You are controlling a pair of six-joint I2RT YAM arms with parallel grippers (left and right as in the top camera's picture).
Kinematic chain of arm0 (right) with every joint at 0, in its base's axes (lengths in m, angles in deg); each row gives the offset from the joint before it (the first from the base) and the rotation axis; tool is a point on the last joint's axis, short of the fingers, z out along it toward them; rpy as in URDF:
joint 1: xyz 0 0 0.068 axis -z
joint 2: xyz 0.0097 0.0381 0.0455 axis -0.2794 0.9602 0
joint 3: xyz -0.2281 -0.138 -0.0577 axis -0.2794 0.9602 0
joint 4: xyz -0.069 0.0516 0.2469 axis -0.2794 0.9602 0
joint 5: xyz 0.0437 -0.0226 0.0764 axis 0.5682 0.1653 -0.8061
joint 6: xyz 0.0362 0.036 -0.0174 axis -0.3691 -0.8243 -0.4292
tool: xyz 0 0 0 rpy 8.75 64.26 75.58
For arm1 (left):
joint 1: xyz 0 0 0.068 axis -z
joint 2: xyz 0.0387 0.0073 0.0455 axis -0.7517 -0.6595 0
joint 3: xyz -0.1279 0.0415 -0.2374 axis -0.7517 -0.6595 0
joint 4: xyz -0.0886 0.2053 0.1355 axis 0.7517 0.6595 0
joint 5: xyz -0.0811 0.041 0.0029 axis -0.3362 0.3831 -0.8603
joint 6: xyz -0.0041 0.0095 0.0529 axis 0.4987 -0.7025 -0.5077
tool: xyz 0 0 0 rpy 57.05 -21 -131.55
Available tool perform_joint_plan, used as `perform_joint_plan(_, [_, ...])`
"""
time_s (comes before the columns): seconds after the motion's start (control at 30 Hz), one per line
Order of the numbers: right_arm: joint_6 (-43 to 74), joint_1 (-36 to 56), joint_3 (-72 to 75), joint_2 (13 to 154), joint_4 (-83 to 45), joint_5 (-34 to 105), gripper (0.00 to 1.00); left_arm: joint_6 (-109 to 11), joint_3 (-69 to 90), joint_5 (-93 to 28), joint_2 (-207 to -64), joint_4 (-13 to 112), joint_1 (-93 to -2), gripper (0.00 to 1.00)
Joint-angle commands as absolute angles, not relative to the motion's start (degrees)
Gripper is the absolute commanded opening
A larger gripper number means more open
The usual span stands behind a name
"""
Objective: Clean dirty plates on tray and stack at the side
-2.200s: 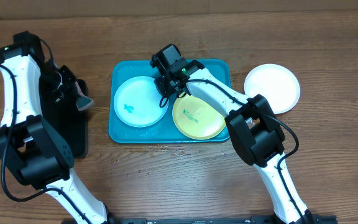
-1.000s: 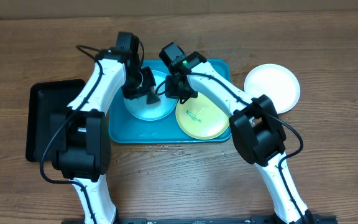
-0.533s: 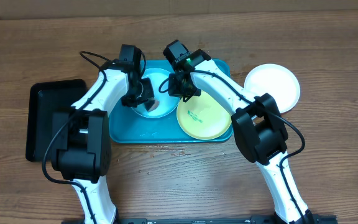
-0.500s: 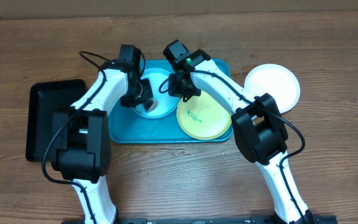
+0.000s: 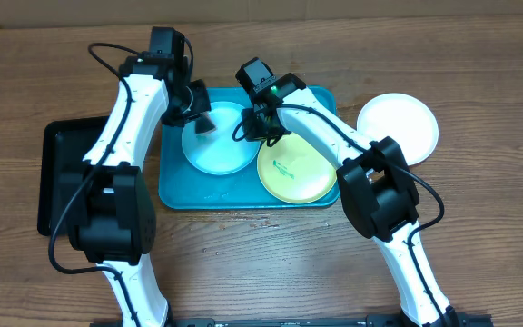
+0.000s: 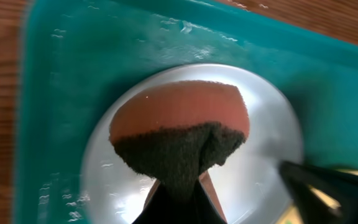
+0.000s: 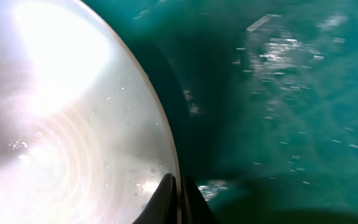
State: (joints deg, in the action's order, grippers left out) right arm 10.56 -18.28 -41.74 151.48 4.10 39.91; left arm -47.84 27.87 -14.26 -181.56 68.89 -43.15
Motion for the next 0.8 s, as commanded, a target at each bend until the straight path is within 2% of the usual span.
perform_joint_plan(0.0, [15.2, -20.1, -41.9, 151.9, 3.5, 38.0, 0.04, -48.2, 26.1, -21.8, -183.2, 67.1, -41.8, 0.04])
perform_joint_plan(0.3, [15.2, -20.0, -41.8, 151.9, 3.1, 38.1, 0.04, -49.0, 25.5, -18.8, -190.9, 69.6, -41.3, 0.04])
perform_joint_plan(0.63, [15.2, -20.0, -41.8, 151.9, 4.3, 39.6, 0.04, -48.6, 26.3, 13.9, -191.8, 78.6, -42.3, 0.04])
perform_joint_plan(0.77, [15.2, -20.0, -41.8, 151.9, 4.3, 39.6, 0.04, -46.3, 29.2, 21.7, -191.8, 83.3, -42.4, 0.04])
